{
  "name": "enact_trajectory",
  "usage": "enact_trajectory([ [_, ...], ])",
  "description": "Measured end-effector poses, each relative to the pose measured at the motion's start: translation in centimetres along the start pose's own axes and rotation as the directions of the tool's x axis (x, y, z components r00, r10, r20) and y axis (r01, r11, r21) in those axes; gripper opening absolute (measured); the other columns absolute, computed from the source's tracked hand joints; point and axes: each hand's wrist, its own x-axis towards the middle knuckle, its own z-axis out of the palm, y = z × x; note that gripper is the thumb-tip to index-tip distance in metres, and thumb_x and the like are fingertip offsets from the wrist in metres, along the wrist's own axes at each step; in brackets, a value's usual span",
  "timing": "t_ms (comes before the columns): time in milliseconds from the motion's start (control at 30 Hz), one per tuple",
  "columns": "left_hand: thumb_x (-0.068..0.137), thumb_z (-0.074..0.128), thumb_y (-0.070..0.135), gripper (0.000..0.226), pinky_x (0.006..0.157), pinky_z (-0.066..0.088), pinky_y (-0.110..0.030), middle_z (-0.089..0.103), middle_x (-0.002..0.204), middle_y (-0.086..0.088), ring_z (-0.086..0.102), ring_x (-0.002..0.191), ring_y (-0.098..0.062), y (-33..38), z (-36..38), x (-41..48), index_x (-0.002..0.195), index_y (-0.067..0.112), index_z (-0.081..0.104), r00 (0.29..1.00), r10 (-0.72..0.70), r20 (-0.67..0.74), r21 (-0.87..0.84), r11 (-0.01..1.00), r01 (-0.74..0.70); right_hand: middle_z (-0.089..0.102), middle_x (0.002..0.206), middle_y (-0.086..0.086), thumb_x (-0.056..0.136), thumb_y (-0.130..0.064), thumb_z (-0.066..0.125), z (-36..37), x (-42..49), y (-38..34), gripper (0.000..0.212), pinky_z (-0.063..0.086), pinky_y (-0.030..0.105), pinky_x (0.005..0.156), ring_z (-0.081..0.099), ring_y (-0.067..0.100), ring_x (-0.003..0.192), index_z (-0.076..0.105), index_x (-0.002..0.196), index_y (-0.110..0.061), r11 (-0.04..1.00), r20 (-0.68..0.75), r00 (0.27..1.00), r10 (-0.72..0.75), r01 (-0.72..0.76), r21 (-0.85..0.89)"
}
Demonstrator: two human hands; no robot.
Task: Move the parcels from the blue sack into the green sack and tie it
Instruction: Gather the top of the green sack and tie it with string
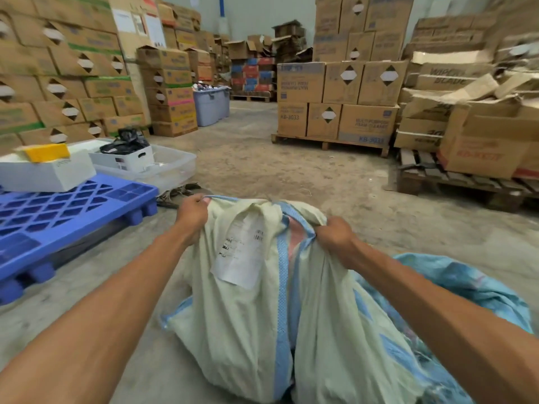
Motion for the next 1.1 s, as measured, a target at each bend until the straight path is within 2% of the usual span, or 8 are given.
enact_trajectory([
  [100,0.1,0.049,0.016,0.024,0.068,0.039,-0.028,0.059,0.082,-0.006,0.051,0.078,-0.017,2.6,-1.4,0.2,0.08,0.016,0.063,0.996,0.076,-0.048,-0.013,0.997,-0.077,0.074,0.095,0.017,0.068,-0.023,0.068,-2.1,0.7,-1.8,0.031,0.06,0.051,0.074,0.072,0.033,0.087,0.074,0.093,-0.004,0.998,-0.055,0.998,0.028,-0.025,0.057],
  [200,0.101,0.049,0.015,0.029,0.055,0.035,-0.023,0.053,0.071,-0.001,0.044,0.062,-0.01,4.9,-3.9,0.6,0.073,0.015,0.058,0.986,0.143,-0.091,0.004,0.99,-0.143,0.072,0.096,0.02,0.08,-0.009,0.069,-3.0,0.6,-4.2,0.019,0.054,0.037,0.062,0.07,0.033,0.085,0.07,0.097,0.001,0.99,-0.051,0.997,0.064,-0.057,0.127],
  [367,0.101,0.052,0.023,0.019,0.071,0.044,-0.028,0.068,0.094,-0.005,0.059,0.085,-0.018,5.2,-7.5,1.9,0.099,0.017,0.07,0.981,0.116,-0.153,0.03,0.993,-0.113,0.071,0.097,0.021,0.078,-0.009,0.069,-0.3,1.6,-6.2,0.023,0.058,0.046,0.075,0.071,0.034,0.087,0.066,0.098,0.002,0.972,0.029,0.991,0.132,-0.135,0.191],
  [633,0.097,0.057,0.021,0.021,0.065,0.037,-0.029,0.06,0.073,-0.004,0.053,0.073,-0.018,-2.4,-8.9,3.0,0.085,0.01,0.071,0.99,0.078,-0.118,0.143,0.988,-0.06,0.071,0.093,0.02,0.079,-0.011,0.073,5.1,3.8,-3.5,0.016,0.052,0.041,0.069,0.07,0.034,0.087,0.067,0.09,0.0,0.946,0.046,0.985,0.167,-0.173,0.272],
  [800,0.092,0.064,0.03,0.021,0.069,0.038,-0.028,0.067,0.085,-0.007,0.063,0.088,-0.03,-5.5,-8.1,2.6,0.096,0.011,0.074,0.995,0.026,-0.091,0.312,0.95,0.004,0.071,0.098,0.021,0.087,-0.013,0.06,9.2,4.7,0.5,0.011,0.052,0.04,0.073,0.069,0.038,0.096,0.069,0.088,-0.007,0.99,-0.016,0.995,0.1,-0.098,0.102],
  [967,0.089,0.065,0.019,0.035,0.089,0.045,-0.037,0.058,0.12,-0.008,0.055,0.108,-0.027,-5.7,-7.0,-1.1,0.123,0.016,0.056,0.94,0.323,0.11,0.713,0.634,-0.301,0.05,0.133,0.025,0.092,-0.02,0.061,11.8,2.7,3.5,0.054,0.046,0.045,0.094,0.05,0.043,0.123,0.04,0.139,-0.005,0.96,-0.129,0.992,0.006,-0.042,-0.276],
  [1033,0.083,0.065,0.014,0.039,0.085,0.046,-0.039,0.055,0.113,-0.008,0.055,0.1,-0.028,-5.2,-6.8,-2.6,0.121,0.013,0.055,0.8,0.551,0.236,0.77,0.396,-0.5,0.041,0.138,0.021,0.085,-0.012,0.064,12.2,1.5,3.4,0.068,0.044,0.05,0.098,0.042,0.041,0.127,0.033,0.145,-0.013,0.89,-0.222,0.937,-0.27,0.155,-0.429],
  [1100,0.08,0.06,0.014,0.029,0.08,0.047,-0.039,0.057,0.103,-0.009,0.056,0.091,-0.03,-4.6,-6.2,-4.3,0.109,0.01,0.058,0.614,0.65,0.447,0.712,0.157,-0.684,0.042,0.143,0.018,0.078,-0.004,0.063,12.4,0.8,3.1,0.069,0.042,0.051,0.104,0.041,0.038,0.131,0.04,0.143,-0.014,0.721,-0.167,0.776,-0.609,0.453,-0.524],
])
